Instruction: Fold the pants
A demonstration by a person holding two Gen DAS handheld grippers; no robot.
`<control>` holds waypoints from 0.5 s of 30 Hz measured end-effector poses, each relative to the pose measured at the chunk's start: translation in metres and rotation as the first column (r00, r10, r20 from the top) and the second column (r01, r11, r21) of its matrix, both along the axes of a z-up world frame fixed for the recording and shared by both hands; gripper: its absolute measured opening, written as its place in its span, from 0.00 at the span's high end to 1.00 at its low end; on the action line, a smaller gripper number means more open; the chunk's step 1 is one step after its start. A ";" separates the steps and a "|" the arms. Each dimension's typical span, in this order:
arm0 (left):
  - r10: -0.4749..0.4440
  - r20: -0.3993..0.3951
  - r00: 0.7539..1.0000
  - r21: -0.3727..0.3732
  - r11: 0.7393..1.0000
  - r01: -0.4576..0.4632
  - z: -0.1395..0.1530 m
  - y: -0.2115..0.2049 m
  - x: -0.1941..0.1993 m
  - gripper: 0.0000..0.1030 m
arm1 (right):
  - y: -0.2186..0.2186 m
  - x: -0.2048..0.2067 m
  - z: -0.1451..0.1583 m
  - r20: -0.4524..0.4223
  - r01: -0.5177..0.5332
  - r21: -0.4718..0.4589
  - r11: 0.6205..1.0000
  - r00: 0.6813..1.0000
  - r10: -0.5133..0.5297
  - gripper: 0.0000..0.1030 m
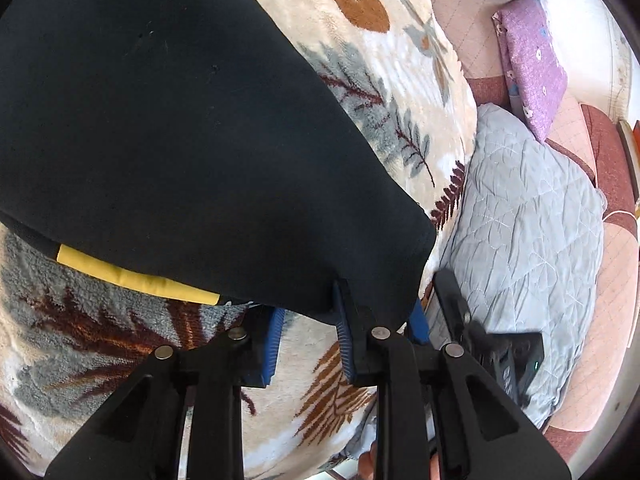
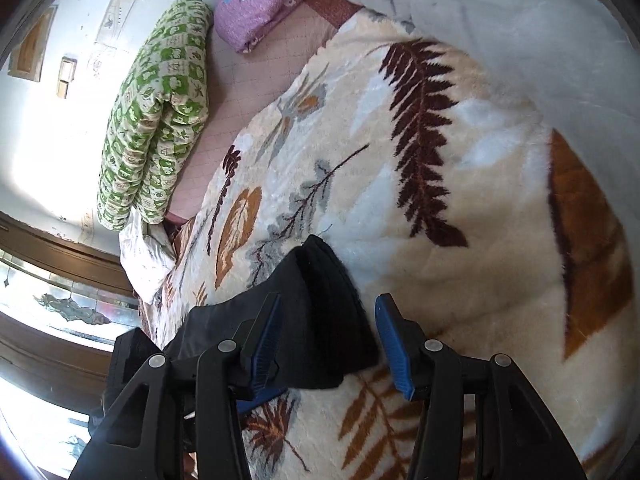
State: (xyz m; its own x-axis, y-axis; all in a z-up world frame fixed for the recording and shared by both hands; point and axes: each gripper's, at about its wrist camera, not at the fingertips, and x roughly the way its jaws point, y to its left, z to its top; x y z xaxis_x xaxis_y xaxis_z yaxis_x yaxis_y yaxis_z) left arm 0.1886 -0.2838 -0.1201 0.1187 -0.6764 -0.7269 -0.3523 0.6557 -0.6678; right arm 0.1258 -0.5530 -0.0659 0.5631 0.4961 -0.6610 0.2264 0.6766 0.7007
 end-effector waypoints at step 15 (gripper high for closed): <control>0.009 0.038 0.999 0.059 0.998 -0.011 0.008 -0.022 0.001 0.57 | 0.000 0.056 -0.032 -0.073 -0.151 0.185 0.971 0.983 0.167 0.53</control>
State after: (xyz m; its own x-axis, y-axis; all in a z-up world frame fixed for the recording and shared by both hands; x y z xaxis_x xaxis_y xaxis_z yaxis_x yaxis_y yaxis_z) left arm 0.1897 -0.3056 -0.1123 0.1532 -0.6309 -0.7606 -0.3342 0.6912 -0.6407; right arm 0.1822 -0.5528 -0.0981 0.4113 0.6886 -0.5972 0.1922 0.5750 0.7953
